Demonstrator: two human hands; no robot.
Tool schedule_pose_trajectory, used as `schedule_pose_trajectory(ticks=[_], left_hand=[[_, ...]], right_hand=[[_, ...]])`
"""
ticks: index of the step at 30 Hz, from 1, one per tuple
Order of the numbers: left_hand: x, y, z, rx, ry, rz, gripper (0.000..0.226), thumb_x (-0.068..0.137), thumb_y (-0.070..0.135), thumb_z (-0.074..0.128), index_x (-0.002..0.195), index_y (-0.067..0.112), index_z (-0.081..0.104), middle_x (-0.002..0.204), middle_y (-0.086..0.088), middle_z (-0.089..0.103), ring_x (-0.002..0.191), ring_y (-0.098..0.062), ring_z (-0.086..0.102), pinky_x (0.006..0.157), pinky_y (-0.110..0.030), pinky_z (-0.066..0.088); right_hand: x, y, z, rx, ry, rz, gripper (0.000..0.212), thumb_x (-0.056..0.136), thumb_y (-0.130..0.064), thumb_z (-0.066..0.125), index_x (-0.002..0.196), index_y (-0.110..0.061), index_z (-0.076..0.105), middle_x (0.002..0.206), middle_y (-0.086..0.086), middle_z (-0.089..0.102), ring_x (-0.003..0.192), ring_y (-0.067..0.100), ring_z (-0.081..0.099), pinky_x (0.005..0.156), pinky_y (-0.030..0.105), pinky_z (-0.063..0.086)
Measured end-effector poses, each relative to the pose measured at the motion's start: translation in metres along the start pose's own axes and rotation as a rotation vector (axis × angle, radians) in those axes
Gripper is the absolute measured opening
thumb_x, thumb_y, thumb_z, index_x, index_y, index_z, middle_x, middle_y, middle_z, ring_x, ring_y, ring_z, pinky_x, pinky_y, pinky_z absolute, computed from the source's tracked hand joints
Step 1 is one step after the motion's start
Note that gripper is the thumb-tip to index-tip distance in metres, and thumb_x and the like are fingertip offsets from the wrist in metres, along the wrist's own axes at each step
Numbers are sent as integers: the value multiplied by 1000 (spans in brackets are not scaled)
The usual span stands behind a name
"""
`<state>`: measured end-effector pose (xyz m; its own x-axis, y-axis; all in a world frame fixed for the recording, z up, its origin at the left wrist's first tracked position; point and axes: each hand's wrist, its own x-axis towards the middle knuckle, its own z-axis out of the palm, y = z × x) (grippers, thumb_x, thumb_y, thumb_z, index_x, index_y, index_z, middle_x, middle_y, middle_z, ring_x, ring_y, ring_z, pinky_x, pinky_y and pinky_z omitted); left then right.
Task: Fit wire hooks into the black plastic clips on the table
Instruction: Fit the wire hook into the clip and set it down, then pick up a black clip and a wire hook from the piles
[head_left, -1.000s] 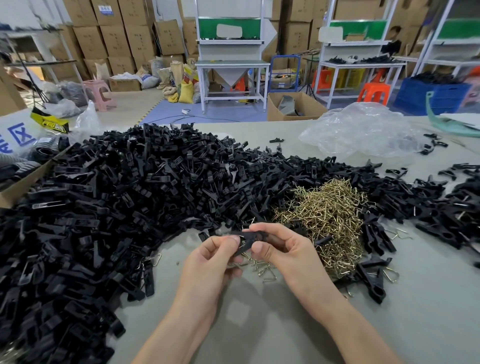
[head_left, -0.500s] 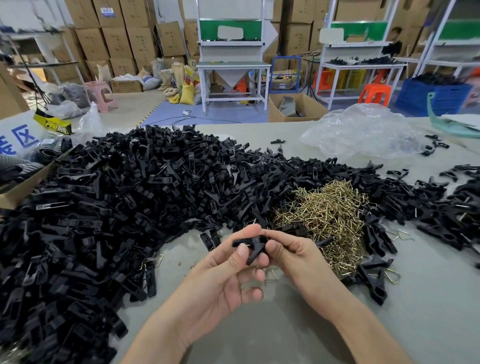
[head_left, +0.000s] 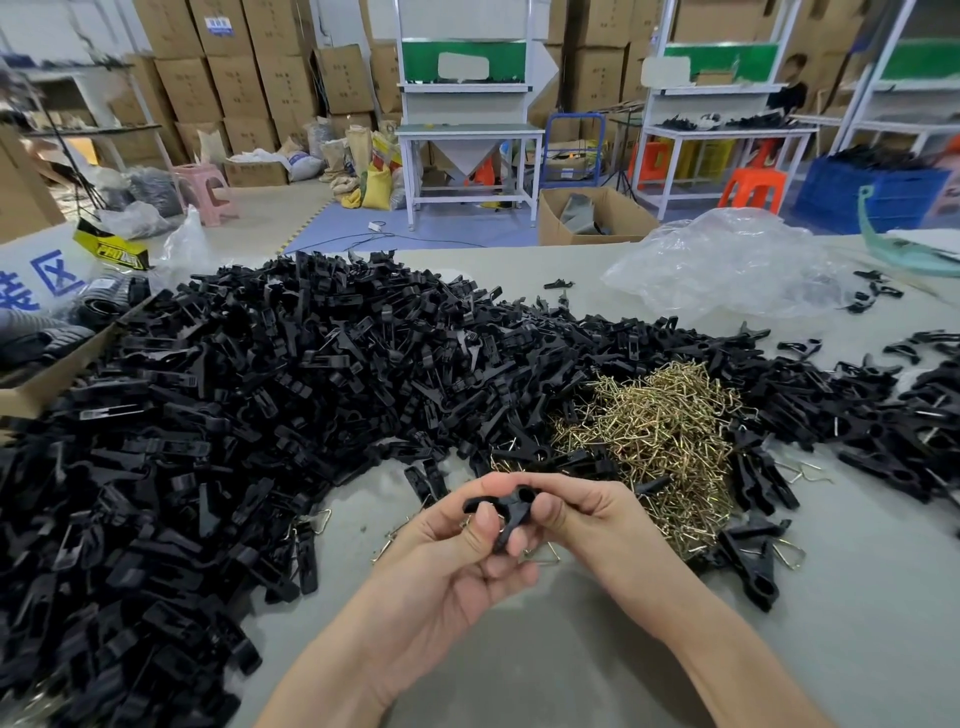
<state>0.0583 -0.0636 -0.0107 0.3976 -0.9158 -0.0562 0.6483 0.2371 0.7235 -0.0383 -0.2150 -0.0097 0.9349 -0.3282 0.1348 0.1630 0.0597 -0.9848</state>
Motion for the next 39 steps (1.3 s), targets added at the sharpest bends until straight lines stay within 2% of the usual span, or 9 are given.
schedule_pose_trajectory(ticks=[4, 7, 15, 19, 23, 28, 32, 36, 39], left_hand=[[3, -5, 5, -65, 87, 14, 12, 84, 12, 71, 94, 14, 78, 68, -12, 61, 52, -13, 56, 70, -37, 60], [4, 0, 2, -80, -22, -5, 44, 78, 24, 85, 119, 16, 72, 77, -8, 64, 58, -10, 58, 73, -34, 59], [15, 6, 0, 115, 226, 21, 49, 87, 44, 56, 123, 11, 66, 73, -14, 67, 49, -16, 58, 56, -33, 59], [17, 6, -3, 121, 305, 32, 52, 88, 46, 52, 128, 14, 59, 76, -8, 68, 55, -14, 61, 56, -30, 59], [19, 3, -6, 119, 296, 31, 49, 87, 42, 55, 125, 12, 62, 77, -5, 68, 59, -13, 64, 60, -29, 60], [22, 0, -7, 160, 333, 25, 39, 86, 39, 58, 113, 13, 71, 80, -7, 69, 62, -14, 65, 62, -30, 61], [20, -6, -4, 346, 380, 197, 32, 85, 36, 62, 104, 14, 76, 78, -6, 69, 61, -14, 63, 60, -25, 58], [8, -2, -14, 1411, 552, 701, 21, 97, 47, 58, 104, 32, 70, 89, 13, 70, 83, -8, 63, 80, -18, 48], [7, 1, -24, 1829, 692, 560, 52, 93, 54, 47, 130, 22, 63, 130, -2, 61, 120, -30, 53, 103, -45, 38]], right_hand=[[2, 2, -1, 18, 14, -24, 29, 89, -32, 69, 114, -19, 77, 83, 10, 76, 79, 20, 70, 81, 29, 54], [3, 2, -1, 36, 30, -8, 43, 84, -52, 74, 118, -25, 75, 90, 7, 76, 85, 20, 70, 79, 28, 56], [-3, -2, -4, -101, 65, 19, 22, 89, -14, 75, 107, -27, 75, 87, -9, 75, 84, 3, 69, 77, 18, 53], [-7, -24, -29, -89, 357, -107, 25, 84, -25, 75, 109, -30, 73, 89, 0, 75, 82, 9, 68, 77, 18, 54], [-17, -72, -105, 547, 771, -419, 34, 89, -15, 68, 121, -6, 59, 103, 7, 76, 93, 15, 72, 85, 23, 57], [-36, -71, -120, 615, 818, -299, 39, 97, -25, 61, 128, -2, 56, 116, 14, 74, 101, 19, 73, 81, 21, 58], [-30, -41, -67, 208, 623, -164, 38, 100, -20, 54, 137, -27, 49, 110, 5, 75, 101, 20, 72, 83, 25, 59], [-9, -15, -11, -592, 444, -204, 41, 105, -23, 47, 144, -34, 47, 117, -18, 67, 100, 1, 63, 88, 20, 52], [0, 10, 9, -1193, 336, -243, 46, 106, -30, 39, 152, -30, 38, 148, -9, 48, 137, 8, 40, 120, 31, 25]])
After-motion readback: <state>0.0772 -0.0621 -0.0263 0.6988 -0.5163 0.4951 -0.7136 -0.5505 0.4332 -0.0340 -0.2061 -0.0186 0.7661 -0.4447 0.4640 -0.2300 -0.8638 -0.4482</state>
